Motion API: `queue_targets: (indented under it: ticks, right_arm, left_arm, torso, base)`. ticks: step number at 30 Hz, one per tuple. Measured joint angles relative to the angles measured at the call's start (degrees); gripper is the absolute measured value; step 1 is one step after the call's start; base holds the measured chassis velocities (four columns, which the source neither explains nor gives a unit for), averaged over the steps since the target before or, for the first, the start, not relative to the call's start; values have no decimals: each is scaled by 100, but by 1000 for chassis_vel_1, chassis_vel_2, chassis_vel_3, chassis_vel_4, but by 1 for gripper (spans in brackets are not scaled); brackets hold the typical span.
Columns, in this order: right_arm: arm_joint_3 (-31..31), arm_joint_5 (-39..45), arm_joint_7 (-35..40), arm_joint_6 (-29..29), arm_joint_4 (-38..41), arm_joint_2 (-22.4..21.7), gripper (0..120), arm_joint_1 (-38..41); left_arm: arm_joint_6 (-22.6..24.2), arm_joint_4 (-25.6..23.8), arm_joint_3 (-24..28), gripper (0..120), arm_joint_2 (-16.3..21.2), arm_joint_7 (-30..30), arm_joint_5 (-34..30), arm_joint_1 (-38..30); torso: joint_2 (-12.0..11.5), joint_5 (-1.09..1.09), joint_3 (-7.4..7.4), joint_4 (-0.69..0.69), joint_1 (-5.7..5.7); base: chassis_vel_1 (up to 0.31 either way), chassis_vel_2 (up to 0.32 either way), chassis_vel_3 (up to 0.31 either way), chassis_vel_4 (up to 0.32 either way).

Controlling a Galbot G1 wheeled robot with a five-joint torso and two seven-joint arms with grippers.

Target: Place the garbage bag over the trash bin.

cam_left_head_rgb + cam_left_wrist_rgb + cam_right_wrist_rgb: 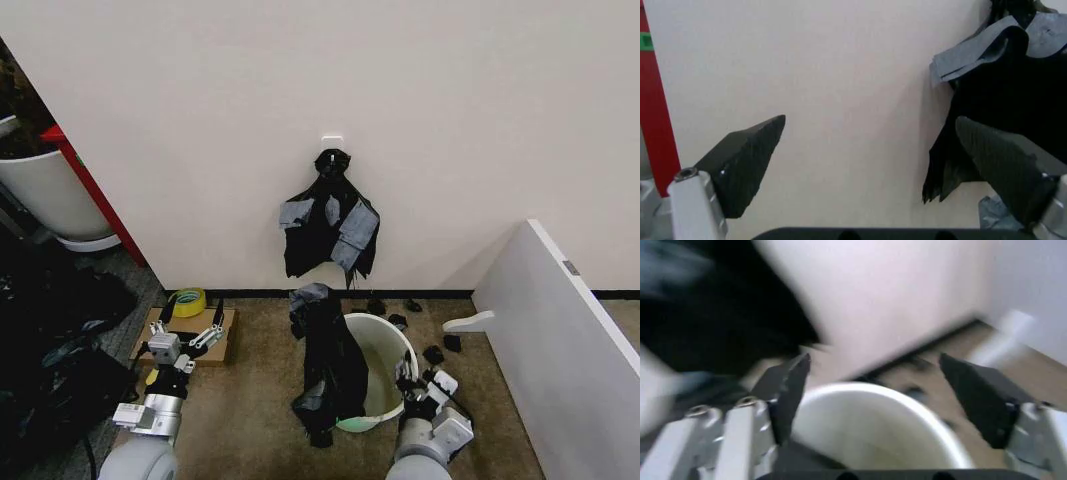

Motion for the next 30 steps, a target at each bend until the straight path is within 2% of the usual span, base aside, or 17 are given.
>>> queue_targets:
  ticks: [2,4,7,12,19,23,30]
  right_arm:
    - [-89,-26,-224,-15,78,-93,80,17]
    - [-278,-77,-709,-198,243,-328,88,87]
    - [-555,-283,-1027,-1076,379,-690,98,278]
    - [-776,-341,-1228,-1767,358,-964,100,592]
    - [-1084,-111,-1741,-1893,289,-1124,100,1173]
    - [-1303,15,-1651,-2447,205,-1159,100,1590]
    - [-1488,45,-1291,-3067,-13,-999,100,1898]
  left_arm:
    - [9,5,9,100,0,-1,2,-9]
    - [43,8,25,100,-3,-16,4,-30]
    - [92,23,38,100,-9,-43,8,-47]
    - [125,103,38,100,-8,-94,53,-68]
    - [213,201,63,100,-59,-169,99,-114]
    - [269,259,107,100,-71,-209,104,-157]
    - [419,270,195,100,-94,-326,22,-214]
  torso:
    - [0,0,0,0,0]
    - [0,0,0,0,0]
    - [0,0,0,1,0]
    - [0,0,0,1,0]
    - [0,0,0,0,0]
    - [0,0,0,1,0]
    - [0,0,1,0,0]
  base:
    - [0,0,0,0]
    - [0,0,0,0]
    - [0,0,0,0]
    - [0,0,0,0]
    - [0,0,0,0]
    - [0,0,0,0]
    - [0,0,0,0]
